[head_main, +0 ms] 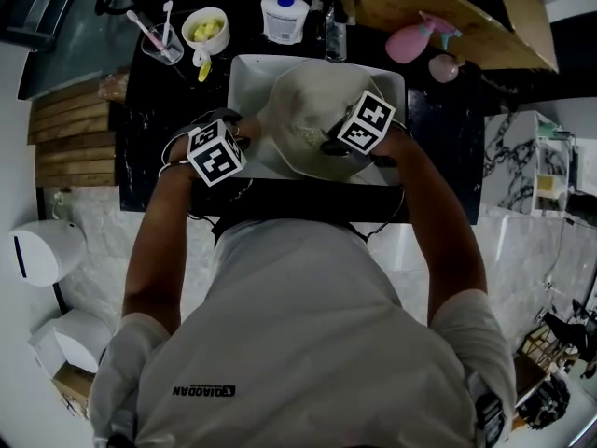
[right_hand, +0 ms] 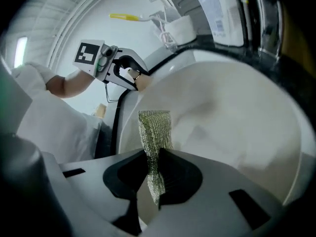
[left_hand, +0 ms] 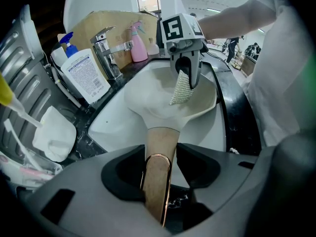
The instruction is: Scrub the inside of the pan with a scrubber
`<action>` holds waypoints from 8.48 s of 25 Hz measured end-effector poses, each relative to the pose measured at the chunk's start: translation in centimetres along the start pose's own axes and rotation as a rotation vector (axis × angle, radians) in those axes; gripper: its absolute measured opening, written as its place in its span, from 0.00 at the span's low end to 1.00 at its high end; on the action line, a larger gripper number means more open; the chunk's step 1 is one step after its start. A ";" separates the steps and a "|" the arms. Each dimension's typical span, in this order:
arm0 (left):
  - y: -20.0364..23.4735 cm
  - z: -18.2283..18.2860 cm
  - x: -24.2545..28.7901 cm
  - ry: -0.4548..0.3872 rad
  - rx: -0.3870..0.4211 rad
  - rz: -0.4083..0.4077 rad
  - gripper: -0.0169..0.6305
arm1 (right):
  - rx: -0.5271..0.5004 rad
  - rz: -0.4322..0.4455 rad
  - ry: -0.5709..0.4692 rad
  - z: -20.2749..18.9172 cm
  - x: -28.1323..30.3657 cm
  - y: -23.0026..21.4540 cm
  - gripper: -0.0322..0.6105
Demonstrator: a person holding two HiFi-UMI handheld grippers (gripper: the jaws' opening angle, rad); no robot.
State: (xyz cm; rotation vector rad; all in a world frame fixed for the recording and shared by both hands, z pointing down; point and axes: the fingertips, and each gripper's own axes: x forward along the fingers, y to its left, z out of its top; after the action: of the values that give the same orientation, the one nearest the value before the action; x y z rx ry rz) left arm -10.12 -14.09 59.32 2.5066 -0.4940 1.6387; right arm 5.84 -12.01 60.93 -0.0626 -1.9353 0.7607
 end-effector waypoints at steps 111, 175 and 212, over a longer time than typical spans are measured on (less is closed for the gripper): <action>0.1 0.0 0.0 -0.001 0.002 0.000 0.35 | -0.578 -1.084 0.330 2.3 -3.4 -12.2 0.19; 0.0 0.0 0.0 -0.002 0.009 0.010 0.35 | -0.142 -0.450 0.395 -5.1 2.3 -7.2 0.19; 0.2 0.0 0.1 -0.005 0.021 0.020 0.35 | 0.041 -0.029 0.185 -2.0 5.3 0.5 0.19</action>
State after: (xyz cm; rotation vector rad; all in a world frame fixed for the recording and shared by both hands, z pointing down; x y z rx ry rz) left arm -10.13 -14.25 59.43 2.5291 -0.5069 1.6537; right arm 4.78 -8.68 65.48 -0.0768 -1.7413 0.7489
